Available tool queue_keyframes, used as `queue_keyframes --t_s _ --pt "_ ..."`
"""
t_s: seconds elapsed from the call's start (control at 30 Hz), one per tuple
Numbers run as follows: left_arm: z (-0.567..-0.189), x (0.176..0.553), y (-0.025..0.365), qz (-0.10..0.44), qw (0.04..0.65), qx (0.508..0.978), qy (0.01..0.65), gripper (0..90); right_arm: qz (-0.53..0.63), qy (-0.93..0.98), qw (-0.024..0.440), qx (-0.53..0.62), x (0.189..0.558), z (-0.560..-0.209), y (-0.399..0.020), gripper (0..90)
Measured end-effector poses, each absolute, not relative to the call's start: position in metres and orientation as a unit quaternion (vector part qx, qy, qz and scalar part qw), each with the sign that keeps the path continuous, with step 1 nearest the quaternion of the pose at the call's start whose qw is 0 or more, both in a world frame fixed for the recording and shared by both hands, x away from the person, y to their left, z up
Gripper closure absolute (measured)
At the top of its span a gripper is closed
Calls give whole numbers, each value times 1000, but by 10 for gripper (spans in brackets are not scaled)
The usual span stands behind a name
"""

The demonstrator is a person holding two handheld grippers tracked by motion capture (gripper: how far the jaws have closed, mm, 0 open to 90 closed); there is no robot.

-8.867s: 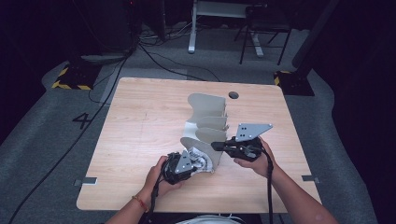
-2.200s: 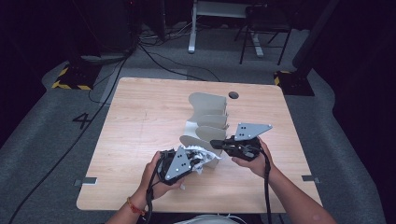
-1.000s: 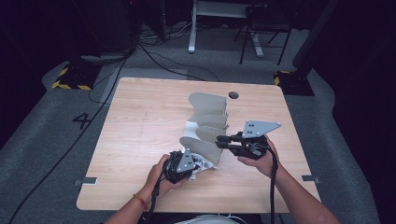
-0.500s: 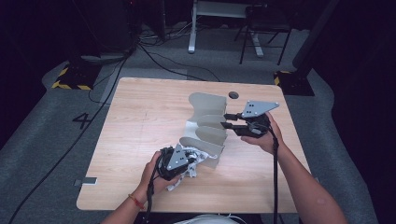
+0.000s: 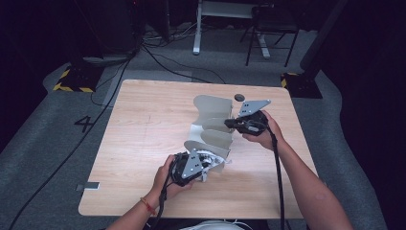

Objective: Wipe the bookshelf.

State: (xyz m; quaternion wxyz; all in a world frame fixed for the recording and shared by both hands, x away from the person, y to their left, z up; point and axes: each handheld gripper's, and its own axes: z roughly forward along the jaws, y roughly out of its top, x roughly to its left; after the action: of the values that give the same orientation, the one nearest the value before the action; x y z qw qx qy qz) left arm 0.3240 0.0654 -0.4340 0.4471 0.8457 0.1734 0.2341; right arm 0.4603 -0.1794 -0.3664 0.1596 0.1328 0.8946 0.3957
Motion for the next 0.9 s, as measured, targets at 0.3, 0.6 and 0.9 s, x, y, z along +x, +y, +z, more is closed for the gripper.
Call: queue_keyframes --t_s 0.3,0.6,0.9 --pt "-433 327 77 228 450 843 185 846 421 878 170 148 457 -357 -188 828" --pt "-433 329 80 222 442 849 184 846 429 870 183 162 462 -351 -192 663" --pt "-434 334 84 213 442 849 193 846 392 892 170 147 474 -365 -176 756"
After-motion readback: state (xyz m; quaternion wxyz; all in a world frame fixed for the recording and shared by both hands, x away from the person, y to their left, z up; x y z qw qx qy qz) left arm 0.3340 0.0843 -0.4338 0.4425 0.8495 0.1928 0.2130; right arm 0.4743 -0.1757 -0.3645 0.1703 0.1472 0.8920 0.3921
